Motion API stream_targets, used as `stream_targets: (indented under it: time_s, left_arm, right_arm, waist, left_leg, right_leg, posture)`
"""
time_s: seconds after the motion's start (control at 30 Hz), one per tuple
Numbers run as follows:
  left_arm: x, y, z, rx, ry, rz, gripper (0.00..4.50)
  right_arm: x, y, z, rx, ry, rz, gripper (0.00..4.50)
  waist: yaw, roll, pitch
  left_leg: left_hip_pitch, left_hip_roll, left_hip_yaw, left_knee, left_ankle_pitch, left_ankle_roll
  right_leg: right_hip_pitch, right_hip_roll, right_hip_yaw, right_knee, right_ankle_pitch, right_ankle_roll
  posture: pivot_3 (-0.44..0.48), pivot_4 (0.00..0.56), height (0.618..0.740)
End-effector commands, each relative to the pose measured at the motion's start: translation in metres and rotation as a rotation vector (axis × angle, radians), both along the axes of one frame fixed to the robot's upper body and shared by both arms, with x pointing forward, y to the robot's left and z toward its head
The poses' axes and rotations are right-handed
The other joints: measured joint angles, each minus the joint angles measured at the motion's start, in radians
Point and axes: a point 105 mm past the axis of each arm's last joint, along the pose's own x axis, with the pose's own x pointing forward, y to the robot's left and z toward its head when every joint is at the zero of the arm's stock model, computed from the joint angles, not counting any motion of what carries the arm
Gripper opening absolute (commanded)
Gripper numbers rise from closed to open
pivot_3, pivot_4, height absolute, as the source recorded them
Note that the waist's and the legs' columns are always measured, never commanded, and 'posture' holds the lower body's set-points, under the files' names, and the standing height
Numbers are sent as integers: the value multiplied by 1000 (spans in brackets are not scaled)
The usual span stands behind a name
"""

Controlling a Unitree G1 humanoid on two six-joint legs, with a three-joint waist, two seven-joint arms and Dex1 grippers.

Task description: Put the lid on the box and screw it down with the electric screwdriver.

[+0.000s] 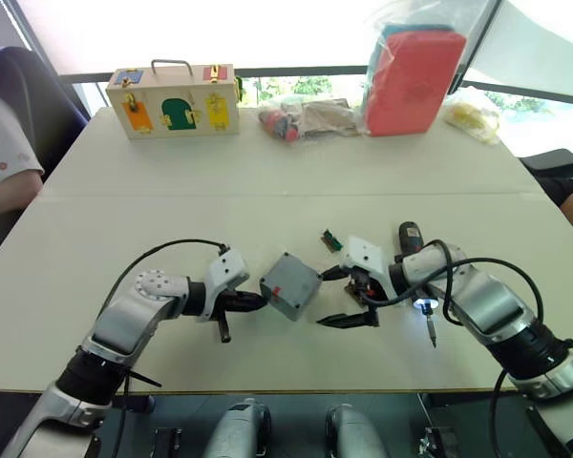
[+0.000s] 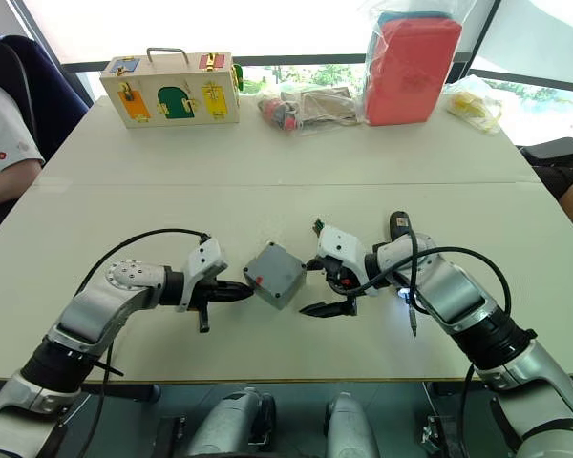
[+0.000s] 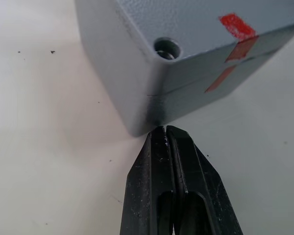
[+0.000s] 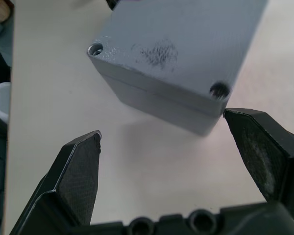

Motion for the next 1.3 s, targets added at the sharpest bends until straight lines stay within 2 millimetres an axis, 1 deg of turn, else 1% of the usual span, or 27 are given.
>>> stream_targets:
  time_s: [0.03, 0.23, 0.47, 0.73, 0.83, 0.93, 1.0, 1.07, 1.13, 1.23, 1.3]
  left_arm:
    - [13, 1, 12, -8, -74, 31, 0]
    - [21, 1, 15, -11, -89, 35, 0]
    - [19, -4, 28, -12, -92, -1, 0]
    - [22, -7, 36, -16, -103, -4, 0]
    - [21, -4, 40, -12, -108, 0, 0]
    - [18, 9, 44, 13, -109, 4, 0]
    - [15, 16, 48, 22, -105, -6, 0]
    - [13, 22, 60, -2, -113, -19, 0]
    - [13, 23, 73, -47, -117, -30, 0]
    - [8, 16, 95, -124, -119, -67, 0]
    - [2, 9, 104, -137, -119, -113, 0]
  right_arm:
    - [-12, 10, 11, 55, -4, 35, 4269]
    - [-19, 13, 9, 76, 9, -7, 4269]
    - [-18, 12, 6, 82, -2, -62, 4269]
    - [-19, 9, 10, 101, -11, -105, 4269]
    - [-19, -2, 20, 110, -29, -153, 4269]
    - [-18, -17, 37, 142, -54, -234, 4269]
    - [-19, -23, 43, 165, -60, -277, 4269]
    - [-17, -33, 49, 221, -68, -363, 4269]
    - [-14, -39, 50, 263, -71, -434, 4269]
    - [-8, -49, 38, 303, -60, -550, 4269]
    - [-6, -51, 28, 317, -46, -601, 4269]
  waist:
    - [1, 0, 0]
    - [-1, 0, 0]
    - [0, 0, 0]
    - [0, 0, 0]
    - [1, 0, 0]
    - [-1, 0, 0]
    - [-1, 0, 0]
    - [-1, 0, 0]
    - [1, 0, 0]
    - [2, -1, -1]
    - [2, -1, -1]
  left_leg:
    - [0, 0, 0, 0, 0, 0]
    - [0, 0, 0, 0, 1, -1]
    - [0, 0, 0, 0, 2, -4]
    - [0, 0, 0, 0, 2, -4]
    - [0, 0, 0, 0, 3, -4]
    - [0, 0, 0, 0, 2, -4]
    - [0, 0, 0, 0, 2, -4]
    - [0, 0, 0, 0, 1, -1]
    - [0, 1, -1, -1, 0, -1]
    - [0, 0, -1, 0, 0, -1]
    - [0, 0, -1, 0, 0, -1]
  right_leg:
    - [0, 0, 0, 0, 0, 0]
    - [0, 0, 0, 0, 0, 0]
    - [0, 0, 0, 0, 0, 0]
    - [0, 0, 0, 0, 0, 0]
    - [0, 0, 0, 0, 0, 0]
    - [0, -1, 0, 0, 0, 0]
    - [0, 0, 0, 0, 0, 0]
    - [-1, 0, 0, 0, 0, 0]
    - [0, -1, 1, 0, 0, 0]
    - [0, -1, 1, 0, 0, 0]
    - [0, -1, 1, 0, 0, 0]
  posture:
    - [0, 150, 740]
    - [0, 150, 740]
    - [0, 150, 740]
    - [0, 150, 740]
    - [0, 150, 740]
    - [0, 150, 740]
    - [0, 150, 740]
    - [0, 150, 740]
    - [0, 150, 740]
    - [0, 150, 740]
    - [0, 150, 740]
